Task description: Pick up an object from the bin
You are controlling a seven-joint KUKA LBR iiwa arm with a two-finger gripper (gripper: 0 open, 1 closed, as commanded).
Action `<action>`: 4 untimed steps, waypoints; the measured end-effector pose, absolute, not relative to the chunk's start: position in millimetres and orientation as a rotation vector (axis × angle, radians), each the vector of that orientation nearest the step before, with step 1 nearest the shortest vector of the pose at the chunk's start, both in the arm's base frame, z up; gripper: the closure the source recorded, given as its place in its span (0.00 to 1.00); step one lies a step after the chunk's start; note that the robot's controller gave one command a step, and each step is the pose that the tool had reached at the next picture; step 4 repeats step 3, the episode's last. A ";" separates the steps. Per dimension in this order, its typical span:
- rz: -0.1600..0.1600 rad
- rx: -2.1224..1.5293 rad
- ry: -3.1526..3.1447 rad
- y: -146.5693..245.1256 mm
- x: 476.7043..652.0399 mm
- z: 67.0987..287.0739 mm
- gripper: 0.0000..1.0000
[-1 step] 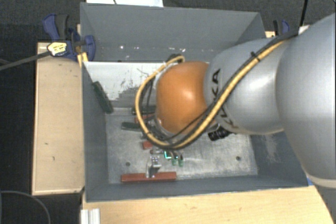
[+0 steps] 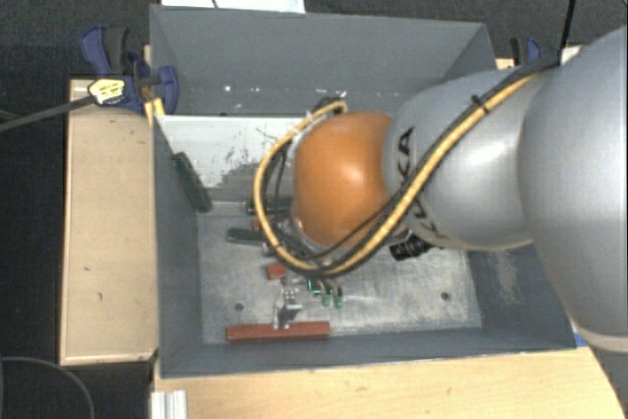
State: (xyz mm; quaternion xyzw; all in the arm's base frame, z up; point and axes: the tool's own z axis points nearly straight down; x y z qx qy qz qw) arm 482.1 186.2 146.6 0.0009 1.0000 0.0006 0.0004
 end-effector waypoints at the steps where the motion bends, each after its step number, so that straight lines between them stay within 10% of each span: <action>1: 0.002 -0.300 3.119 128.5 558.4 76.9 1.00; 2: 0.002 -0.297 3.119 128.6 558.4 76.9 1.00; 3: 0.002 -0.340 3.116 142.3 562.2 236.0 1.00; 4: 0.002 -0.340 3.116 142.3 562.2 236.0 1.00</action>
Offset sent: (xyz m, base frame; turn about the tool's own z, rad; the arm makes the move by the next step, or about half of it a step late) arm 0.0000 0.0000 0.0000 0.0000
